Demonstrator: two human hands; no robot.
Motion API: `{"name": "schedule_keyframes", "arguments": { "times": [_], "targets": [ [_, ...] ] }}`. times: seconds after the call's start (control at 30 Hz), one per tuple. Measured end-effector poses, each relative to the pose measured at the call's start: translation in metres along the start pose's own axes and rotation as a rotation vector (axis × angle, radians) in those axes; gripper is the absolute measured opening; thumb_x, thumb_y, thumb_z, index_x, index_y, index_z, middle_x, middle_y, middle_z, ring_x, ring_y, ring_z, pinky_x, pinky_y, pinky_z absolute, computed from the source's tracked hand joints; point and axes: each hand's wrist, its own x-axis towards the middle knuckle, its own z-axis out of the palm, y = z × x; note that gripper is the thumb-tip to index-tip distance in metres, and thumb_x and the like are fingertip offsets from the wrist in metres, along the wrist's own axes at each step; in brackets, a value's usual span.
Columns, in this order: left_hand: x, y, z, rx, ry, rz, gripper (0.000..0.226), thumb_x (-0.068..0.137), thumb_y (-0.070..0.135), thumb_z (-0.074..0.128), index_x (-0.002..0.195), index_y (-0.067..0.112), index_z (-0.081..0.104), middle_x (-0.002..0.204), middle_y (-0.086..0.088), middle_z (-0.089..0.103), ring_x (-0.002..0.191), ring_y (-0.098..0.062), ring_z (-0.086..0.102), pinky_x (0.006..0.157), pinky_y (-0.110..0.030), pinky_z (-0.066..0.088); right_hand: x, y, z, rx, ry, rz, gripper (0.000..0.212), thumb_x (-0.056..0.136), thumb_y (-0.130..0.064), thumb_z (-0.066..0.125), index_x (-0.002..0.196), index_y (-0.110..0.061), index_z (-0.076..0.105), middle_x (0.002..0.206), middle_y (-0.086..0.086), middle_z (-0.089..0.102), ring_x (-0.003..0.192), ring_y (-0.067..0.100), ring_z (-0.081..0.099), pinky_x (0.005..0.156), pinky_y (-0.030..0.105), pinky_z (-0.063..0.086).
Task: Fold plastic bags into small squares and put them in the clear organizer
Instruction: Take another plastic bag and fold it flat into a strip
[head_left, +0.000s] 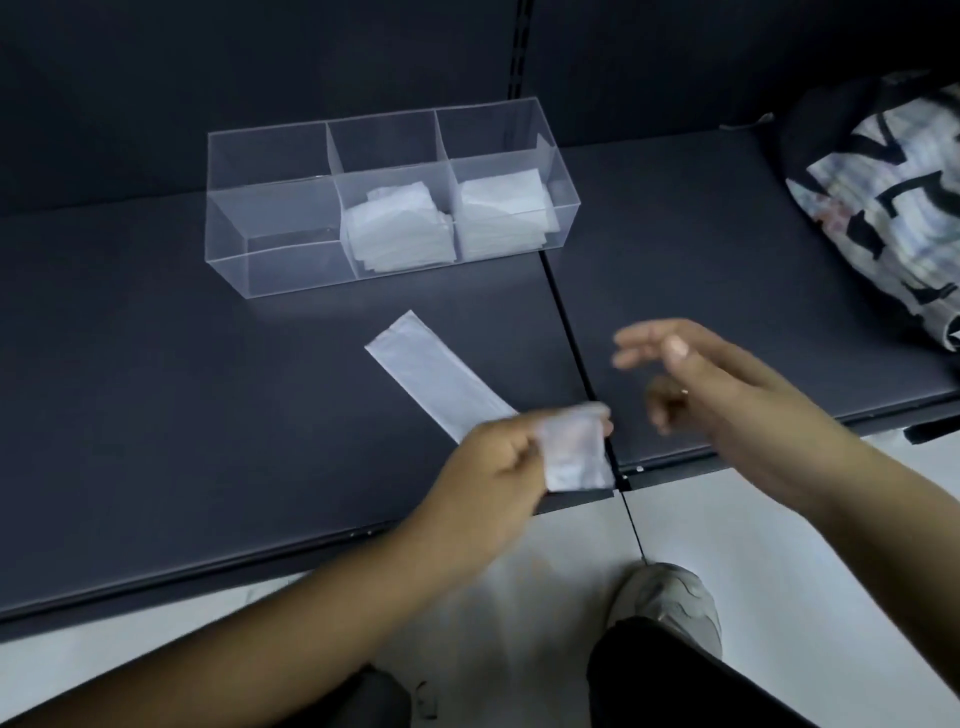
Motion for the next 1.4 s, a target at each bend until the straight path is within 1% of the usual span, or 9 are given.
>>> {"name": "schedule_keyframes", "arguments": {
  "times": [0.07, 0.17, 0.3, 0.57, 0.7, 0.8, 0.93, 1.13, 1.4],
  "targets": [
    [0.008, 0.007, -0.014, -0.198, 0.014, -0.078, 0.035, 0.09, 0.004, 0.049, 0.11, 0.021, 0.071, 0.112, -0.001, 0.071, 0.111, -0.012, 0.064, 0.104, -0.031, 0.044, 0.018, 0.008, 0.006, 0.01, -0.212, -0.008, 0.052, 0.09, -0.057, 0.043, 0.126, -0.022, 0.056, 0.113, -0.005, 0.066, 0.062, 0.014, 0.047, 0.063, 0.02, 0.046],
    [0.019, 0.008, -0.036, -0.457, 0.006, -0.15, 0.029, 0.082, 0.015, 0.059, 0.108, 0.014, 0.073, 0.112, -0.009, 0.071, 0.11, -0.019, 0.065, 0.094, -0.032, 0.051, 0.034, 0.021, 0.024, -0.158, -0.418, 0.047, 0.032, 0.091, -0.05, 0.048, 0.113, -0.031, 0.06, 0.079, -0.007, 0.065, 0.059, 0.011, 0.049, 0.062, 0.016, 0.043],
    [0.033, -0.008, -0.057, -0.514, 0.115, -0.227, 0.032, 0.092, 0.023, 0.055, 0.117, 0.005, 0.062, 0.114, -0.014, 0.069, 0.109, -0.024, 0.066, 0.087, -0.034, 0.056, 0.048, 0.039, 0.037, -0.217, -0.234, 0.151, 0.011, 0.087, -0.022, 0.069, 0.097, -0.02, 0.068, 0.075, -0.004, 0.07, 0.047, 0.007, 0.05, 0.047, 0.017, 0.042],
    [0.063, -0.02, -0.103, -0.246, 0.504, -0.328, 0.02, 0.097, 0.019, 0.055, 0.084, 0.01, 0.067, 0.079, -0.007, 0.07, 0.061, -0.012, 0.07, 0.055, -0.021, 0.056, 0.055, 0.043, 0.053, -0.224, 0.006, 0.231, 0.009, 0.081, -0.009, 0.073, 0.086, -0.01, 0.067, 0.069, 0.003, 0.069, 0.037, 0.007, 0.045, 0.039, 0.017, 0.038],
    [0.067, -0.018, -0.116, -0.125, 0.619, -0.189, 0.024, 0.102, 0.016, 0.046, 0.099, 0.003, 0.066, 0.088, -0.011, 0.069, 0.064, -0.009, 0.069, 0.061, -0.02, 0.056, 0.057, 0.043, 0.057, -0.219, 0.076, 0.223, 0.009, 0.079, -0.008, 0.074, 0.079, -0.01, 0.065, 0.063, 0.0, 0.067, 0.036, 0.007, 0.044, 0.037, 0.015, 0.035],
    [0.049, -0.019, -0.108, 0.304, 0.739, 0.166, 0.022, 0.099, 0.01, 0.047, 0.115, 0.008, 0.061, 0.101, -0.003, 0.065, 0.086, -0.007, 0.065, 0.083, -0.021, 0.052, 0.06, 0.041, 0.059, -0.243, 0.093, 0.154, 0.01, 0.079, -0.009, 0.074, 0.077, -0.012, 0.065, 0.063, -0.001, 0.069, 0.038, 0.006, 0.047, 0.042, 0.013, 0.038],
    [0.015, -0.034, -0.068, 0.822, 0.483, 0.531, 0.027, 0.095, 0.013, 0.047, 0.115, 0.007, 0.064, 0.122, -0.008, 0.058, 0.114, -0.021, 0.051, 0.102, -0.028, 0.037, 0.066, 0.039, 0.062, -0.279, 0.095, 0.1, 0.011, 0.08, -0.007, 0.073, 0.076, -0.013, 0.065, 0.064, 0.001, 0.069, 0.041, 0.003, 0.049, 0.044, 0.014, 0.041],
    [-0.007, -0.063, -0.034, 1.455, 0.08, 0.4, 0.073, 0.094, 0.054, 0.033, 0.145, 0.001, 0.036, 0.153, -0.014, 0.031, 0.143, -0.028, 0.026, 0.115, -0.047, 0.026, 0.073, 0.04, 0.065, -0.37, 0.106, 0.079, 0.012, 0.08, -0.01, 0.072, 0.074, -0.018, 0.065, 0.063, -0.001, 0.068, 0.041, 0.0, 0.052, 0.044, 0.014, 0.042],
    [-0.036, -0.077, -0.051, 1.466, 0.014, 0.469, 0.06, 0.093, 0.053, 0.04, 0.139, 0.015, 0.05, 0.147, -0.011, 0.045, 0.138, -0.027, 0.038, 0.112, -0.048, 0.031, 0.074, 0.042, 0.066, -0.425, 0.106, 0.055, 0.012, 0.08, -0.013, 0.073, 0.073, -0.019, 0.065, 0.065, -0.002, 0.069, 0.043, -0.001, 0.054, 0.046, 0.014, 0.042]
  ]
}}
